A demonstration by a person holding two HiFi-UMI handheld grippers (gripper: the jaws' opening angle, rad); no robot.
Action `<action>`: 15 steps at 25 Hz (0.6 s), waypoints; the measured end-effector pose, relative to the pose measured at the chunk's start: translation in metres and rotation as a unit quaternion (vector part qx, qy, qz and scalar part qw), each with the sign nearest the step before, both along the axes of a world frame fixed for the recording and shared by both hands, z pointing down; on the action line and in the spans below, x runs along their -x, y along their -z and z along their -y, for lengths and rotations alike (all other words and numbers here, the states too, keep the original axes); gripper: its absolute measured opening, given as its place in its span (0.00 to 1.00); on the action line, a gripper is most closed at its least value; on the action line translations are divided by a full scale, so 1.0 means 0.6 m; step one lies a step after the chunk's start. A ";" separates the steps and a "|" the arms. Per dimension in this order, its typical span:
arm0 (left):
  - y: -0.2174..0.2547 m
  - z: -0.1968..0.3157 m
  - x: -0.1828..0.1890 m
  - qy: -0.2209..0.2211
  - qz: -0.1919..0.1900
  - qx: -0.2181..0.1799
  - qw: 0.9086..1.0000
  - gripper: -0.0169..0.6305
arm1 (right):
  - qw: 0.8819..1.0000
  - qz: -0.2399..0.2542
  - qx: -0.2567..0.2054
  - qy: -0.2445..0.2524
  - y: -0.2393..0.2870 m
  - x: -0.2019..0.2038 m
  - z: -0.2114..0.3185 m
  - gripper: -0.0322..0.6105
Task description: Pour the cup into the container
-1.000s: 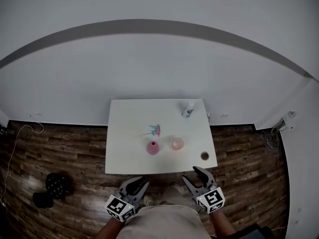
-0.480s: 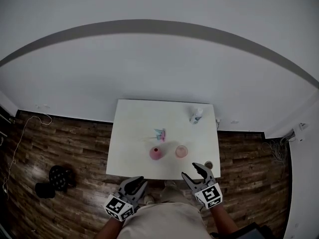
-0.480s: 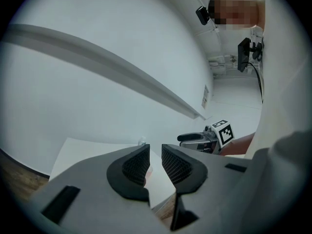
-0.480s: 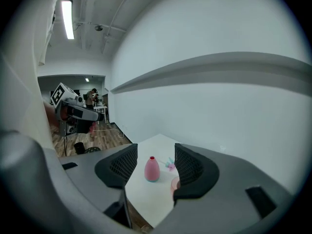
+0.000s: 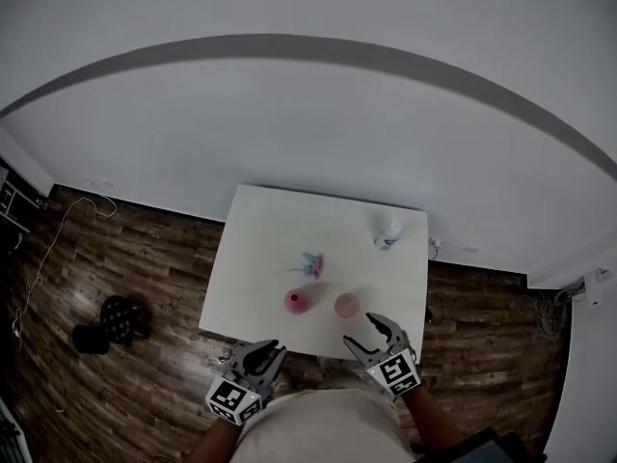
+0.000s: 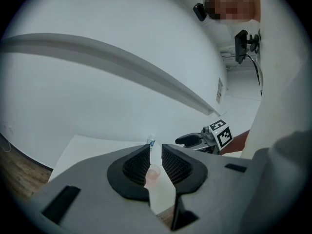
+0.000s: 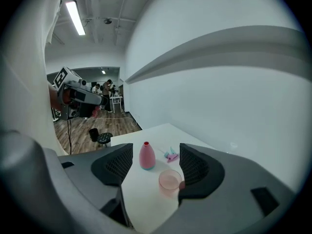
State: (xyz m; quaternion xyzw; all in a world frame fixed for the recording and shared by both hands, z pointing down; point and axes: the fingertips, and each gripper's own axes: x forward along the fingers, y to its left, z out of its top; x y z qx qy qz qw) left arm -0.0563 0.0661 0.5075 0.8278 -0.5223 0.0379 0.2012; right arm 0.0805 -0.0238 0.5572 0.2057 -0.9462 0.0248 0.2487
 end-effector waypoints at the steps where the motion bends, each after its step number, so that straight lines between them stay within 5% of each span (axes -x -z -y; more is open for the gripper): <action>1: -0.003 0.004 -0.006 0.006 0.002 0.002 1.000 0.14 | 1.000 -0.004 0.002 0.008 -0.009 -0.004 0.006 0.49; 15: -0.064 0.042 -0.056 0.079 0.040 0.041 0.995 0.15 | 0.992 -0.064 0.021 0.106 -0.182 -0.031 0.076 0.57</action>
